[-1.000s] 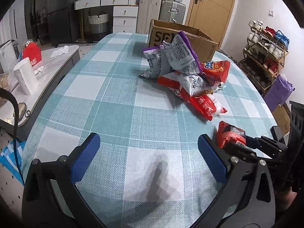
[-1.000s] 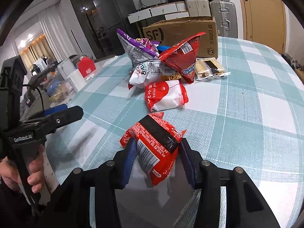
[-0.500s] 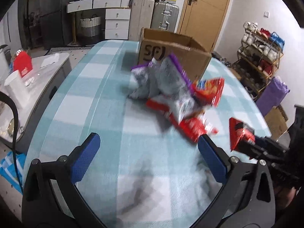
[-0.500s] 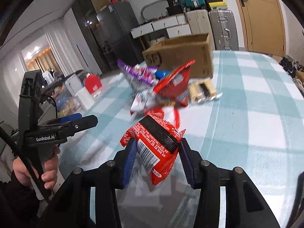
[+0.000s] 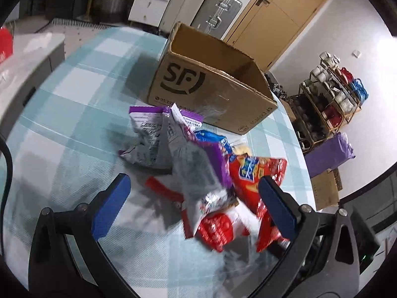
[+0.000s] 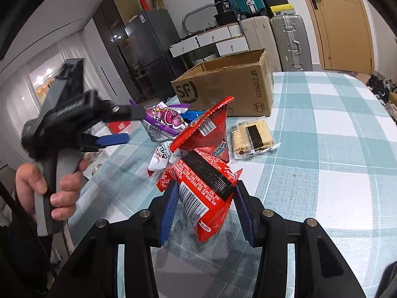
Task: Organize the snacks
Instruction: 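Grasp the purple-and-white snack bag with the left tool while the right tool holds its packet, then carry both packets over the SF box and lower them inside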
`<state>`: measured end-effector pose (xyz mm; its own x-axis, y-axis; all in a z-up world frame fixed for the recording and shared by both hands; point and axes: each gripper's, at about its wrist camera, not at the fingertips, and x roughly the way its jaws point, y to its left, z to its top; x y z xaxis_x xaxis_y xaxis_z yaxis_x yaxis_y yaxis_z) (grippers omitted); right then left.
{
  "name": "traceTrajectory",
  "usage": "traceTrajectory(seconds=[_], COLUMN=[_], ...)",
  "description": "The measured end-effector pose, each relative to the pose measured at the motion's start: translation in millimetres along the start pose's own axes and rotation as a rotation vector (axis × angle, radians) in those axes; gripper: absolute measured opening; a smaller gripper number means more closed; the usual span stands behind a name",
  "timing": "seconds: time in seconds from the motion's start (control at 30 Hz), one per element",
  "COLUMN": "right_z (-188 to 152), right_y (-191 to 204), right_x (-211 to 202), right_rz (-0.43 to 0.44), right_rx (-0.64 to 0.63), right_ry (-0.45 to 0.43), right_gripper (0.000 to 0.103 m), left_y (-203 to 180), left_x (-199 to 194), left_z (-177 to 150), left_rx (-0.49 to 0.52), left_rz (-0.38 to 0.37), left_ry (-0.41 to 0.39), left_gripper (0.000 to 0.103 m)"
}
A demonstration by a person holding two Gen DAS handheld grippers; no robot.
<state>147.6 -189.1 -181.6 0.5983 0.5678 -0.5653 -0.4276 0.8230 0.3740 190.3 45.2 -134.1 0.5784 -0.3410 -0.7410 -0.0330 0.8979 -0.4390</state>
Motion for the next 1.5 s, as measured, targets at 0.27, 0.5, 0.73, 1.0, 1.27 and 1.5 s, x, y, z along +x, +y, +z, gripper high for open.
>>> traceTrajectory(seconds=[0.27,0.5,0.73,1.0,1.27,1.5], right_z=[0,1,1,-2,6,19], right_y=[-8,-12,-10,-5,10,31], right_x=[7,7,6,3,-11,-27], right_rz=[0.037,0.052,0.04,0.007,-0.005,0.016], right_rx=[0.04,0.061,0.056,0.048,0.016,-0.013], right_ry=[0.022,0.028,0.017,0.009,-0.02,-0.057], right_gripper=[0.046,0.046,0.046,0.046,0.046,0.046], left_y=[2,16,24,26,18,5], left_x=[32,39,29,-1,-34,-63], left_z=[8,1,-6,-22,-50,-73], left_rx=[-0.028,-0.031,-0.016,0.025,0.098,0.189], left_rz=[0.034,0.019,0.001,-0.005,-0.007,0.024], left_ry=[0.048,0.079,0.063,0.032,0.008,-0.04], left_gripper=[0.088,0.038,0.032,0.031,0.031,0.031])
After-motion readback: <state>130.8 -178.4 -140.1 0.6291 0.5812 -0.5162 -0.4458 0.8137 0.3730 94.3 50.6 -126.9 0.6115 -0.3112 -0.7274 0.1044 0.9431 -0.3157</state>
